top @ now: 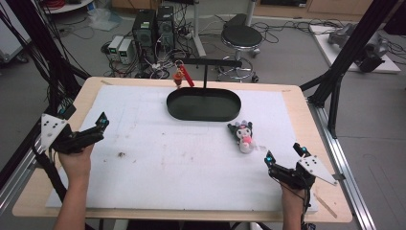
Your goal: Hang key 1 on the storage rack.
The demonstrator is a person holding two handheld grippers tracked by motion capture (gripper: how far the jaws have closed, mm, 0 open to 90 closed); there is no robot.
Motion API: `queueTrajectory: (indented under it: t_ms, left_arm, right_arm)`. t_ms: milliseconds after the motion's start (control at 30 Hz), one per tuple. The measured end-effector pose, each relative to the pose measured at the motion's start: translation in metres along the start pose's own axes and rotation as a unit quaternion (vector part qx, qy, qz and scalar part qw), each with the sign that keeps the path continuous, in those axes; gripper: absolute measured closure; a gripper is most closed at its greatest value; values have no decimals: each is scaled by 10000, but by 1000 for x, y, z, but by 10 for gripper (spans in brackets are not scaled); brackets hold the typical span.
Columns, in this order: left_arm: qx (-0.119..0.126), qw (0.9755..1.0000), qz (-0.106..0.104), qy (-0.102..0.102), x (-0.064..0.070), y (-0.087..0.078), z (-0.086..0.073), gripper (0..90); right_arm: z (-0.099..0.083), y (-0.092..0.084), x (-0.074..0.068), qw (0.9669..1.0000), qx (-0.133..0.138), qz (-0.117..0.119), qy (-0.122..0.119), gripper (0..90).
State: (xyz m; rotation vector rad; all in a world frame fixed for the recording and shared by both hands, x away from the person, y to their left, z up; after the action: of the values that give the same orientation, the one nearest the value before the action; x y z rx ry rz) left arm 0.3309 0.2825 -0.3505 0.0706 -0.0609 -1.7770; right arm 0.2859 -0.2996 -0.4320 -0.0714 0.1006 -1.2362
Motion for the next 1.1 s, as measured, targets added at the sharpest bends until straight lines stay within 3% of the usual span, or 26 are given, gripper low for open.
queueTrajectory:
  t_ms: [367, 667, 933, 1100]
  left_arm:
    - [-99, 9996, 69, -247, -14, -40, -22, 17]
    - [-55, 9998, 175, -127, -12, -59, -23, 17]
    - [-69, 9997, 155, -199, -11, -73, -34, 17]
    - [-138, 9995, 191, -229, -17, -80, -40, 17]
  right_arm:
    - [1, -1, -1, 10000, 52, 9, 56, 8]
    - [3, -2, -1, 9999, 93, 17, 47, 8]
    - [4, -3, -1, 9999, 96, 16, 37, 8]
    - [5, -4, -1, 9999, 139, 28, 93, 8]
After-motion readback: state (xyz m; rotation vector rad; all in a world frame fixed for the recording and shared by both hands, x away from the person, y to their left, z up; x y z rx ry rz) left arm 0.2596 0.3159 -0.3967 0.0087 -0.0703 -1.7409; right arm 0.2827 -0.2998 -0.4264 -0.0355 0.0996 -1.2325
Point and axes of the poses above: each handheld gripper's, and its own axes: y roughly forward along the jaws, z roughly out of its top, x roughly to its right, the point moved 4 cm from there along y, roughly forward along the jaws, and after that the axes turned 2 degrees about z, right-handed, at the moved point
